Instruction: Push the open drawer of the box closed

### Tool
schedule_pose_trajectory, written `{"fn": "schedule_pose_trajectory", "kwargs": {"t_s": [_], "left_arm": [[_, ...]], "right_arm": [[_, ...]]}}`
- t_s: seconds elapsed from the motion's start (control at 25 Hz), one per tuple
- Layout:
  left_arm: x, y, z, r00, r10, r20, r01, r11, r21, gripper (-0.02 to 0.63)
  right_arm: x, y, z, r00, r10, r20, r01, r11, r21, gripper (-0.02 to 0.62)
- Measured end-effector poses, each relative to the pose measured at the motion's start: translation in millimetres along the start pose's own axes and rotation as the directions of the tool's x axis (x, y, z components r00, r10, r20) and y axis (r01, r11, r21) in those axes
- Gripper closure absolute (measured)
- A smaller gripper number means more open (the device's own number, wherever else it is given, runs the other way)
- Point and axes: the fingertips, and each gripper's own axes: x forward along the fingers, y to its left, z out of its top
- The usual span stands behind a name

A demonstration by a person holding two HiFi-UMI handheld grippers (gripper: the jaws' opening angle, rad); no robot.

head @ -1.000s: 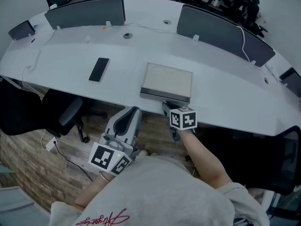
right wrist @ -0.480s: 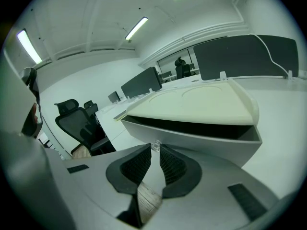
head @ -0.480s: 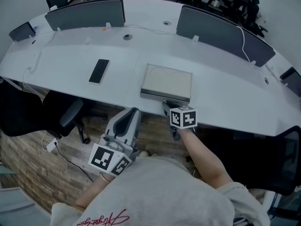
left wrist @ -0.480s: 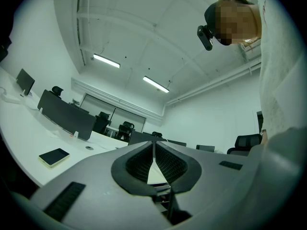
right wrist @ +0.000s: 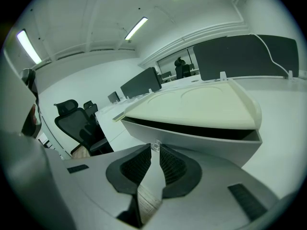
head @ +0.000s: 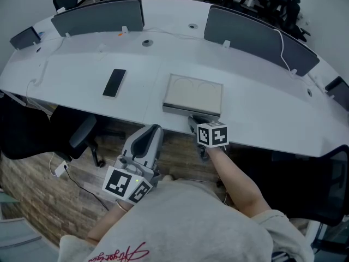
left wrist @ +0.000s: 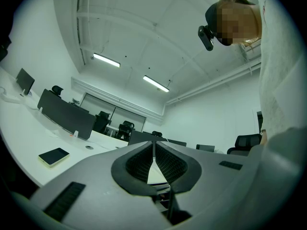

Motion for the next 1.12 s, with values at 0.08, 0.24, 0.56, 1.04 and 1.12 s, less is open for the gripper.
{"fn": "schedule_pose_trajectory", "kwargs": {"t_s": [0.08, 0.24, 0.56, 1.04, 1.12], "left_arm": [[0.5, 1.0, -0.7, 1.0, 0.001, -0.002, -0.001, 1.0, -0.004, 0.575], [1.0, 1.3, -0.8, 1.0, 0.0, -0.005, 0.0, 1.0, -0.001, 0.575], [4.3, 4.6, 0.2, 1.0, 0.003, -0.004, -0.003, 1.0, 0.003, 0.575], [10.4, 8.5, 0.4, 1.0, 0.003, -0.004, -0.003, 1.0, 0.003, 0.575], [11.7, 6.9, -0.4, 1.0, -0.003, -0.008, 0.003, 1.0, 0.001, 0.575]], "right_arm": [[1.0, -0.8, 1.2, 1.0, -0.001, 0.001, 0.001, 1.0, 0.0, 0.529], [2.2, -1.7, 3.5, 1.0, -0.004, 0.004, 0.004, 1.0, 0.001, 0.529], [5.8, -5.0, 8.0, 1.0, -0.005, 0.007, 0.005, 1.0, 0.0, 0.529], [6.1, -3.8, 8.7, 0.999, -0.023, 0.04, 0.024, 1.0, -0.02, 0.529], [3.5, -1.6, 8.8, 0.997, -0.035, 0.064, 0.037, 0.999, -0.037, 0.529]]}}
